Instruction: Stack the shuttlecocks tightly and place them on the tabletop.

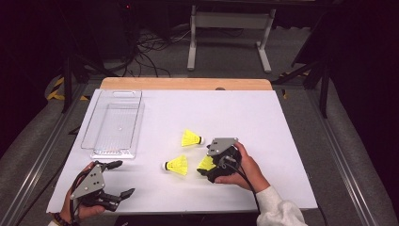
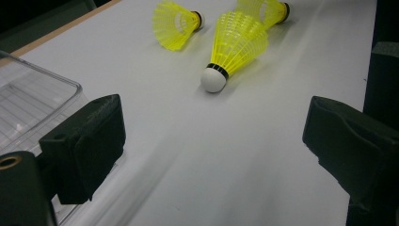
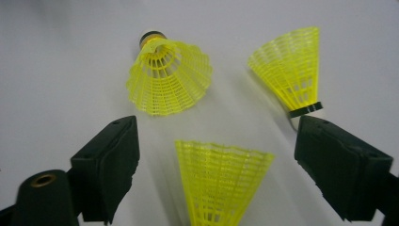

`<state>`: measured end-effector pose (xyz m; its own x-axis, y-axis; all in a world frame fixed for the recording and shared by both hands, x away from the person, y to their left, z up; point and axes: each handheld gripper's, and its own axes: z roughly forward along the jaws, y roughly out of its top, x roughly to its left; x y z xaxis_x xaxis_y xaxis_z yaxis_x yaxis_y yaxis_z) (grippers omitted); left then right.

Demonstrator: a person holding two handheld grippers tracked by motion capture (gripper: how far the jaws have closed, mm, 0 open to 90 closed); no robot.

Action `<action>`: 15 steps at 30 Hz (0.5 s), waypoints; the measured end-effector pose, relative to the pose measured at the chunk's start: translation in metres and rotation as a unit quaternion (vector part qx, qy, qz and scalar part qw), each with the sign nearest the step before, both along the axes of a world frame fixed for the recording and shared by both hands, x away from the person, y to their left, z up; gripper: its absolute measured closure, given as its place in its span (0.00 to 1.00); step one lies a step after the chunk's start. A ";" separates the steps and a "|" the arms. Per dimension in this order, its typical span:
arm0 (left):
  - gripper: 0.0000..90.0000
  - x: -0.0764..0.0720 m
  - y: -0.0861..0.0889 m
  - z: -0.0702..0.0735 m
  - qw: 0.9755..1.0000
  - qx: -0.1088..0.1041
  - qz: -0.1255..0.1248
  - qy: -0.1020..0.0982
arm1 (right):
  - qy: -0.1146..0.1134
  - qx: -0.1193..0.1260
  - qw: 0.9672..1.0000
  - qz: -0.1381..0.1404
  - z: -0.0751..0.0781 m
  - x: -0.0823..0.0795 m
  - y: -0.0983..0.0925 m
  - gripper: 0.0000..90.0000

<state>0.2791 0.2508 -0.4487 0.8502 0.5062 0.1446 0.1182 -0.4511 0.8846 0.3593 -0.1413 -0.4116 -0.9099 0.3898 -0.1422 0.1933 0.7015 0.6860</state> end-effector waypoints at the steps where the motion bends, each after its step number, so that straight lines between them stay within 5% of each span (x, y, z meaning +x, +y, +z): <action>1: 0.08 0.000 0.000 0.000 1.000 0.000 0.000 0.000 | 0.004 -0.005 1.000 0.002 -0.002 0.002 0.002 0.17; 6: 0.08 0.001 0.002 -0.001 1.000 -0.004 0.002 0.002 | 0.003 -0.017 1.000 0.002 -0.010 0.008 0.007 0.17; 15: 0.08 0.001 0.001 0.000 1.000 -0.001 0.000 0.002 | -0.001 0.001 1.000 0.010 -0.007 0.011 0.010 0.19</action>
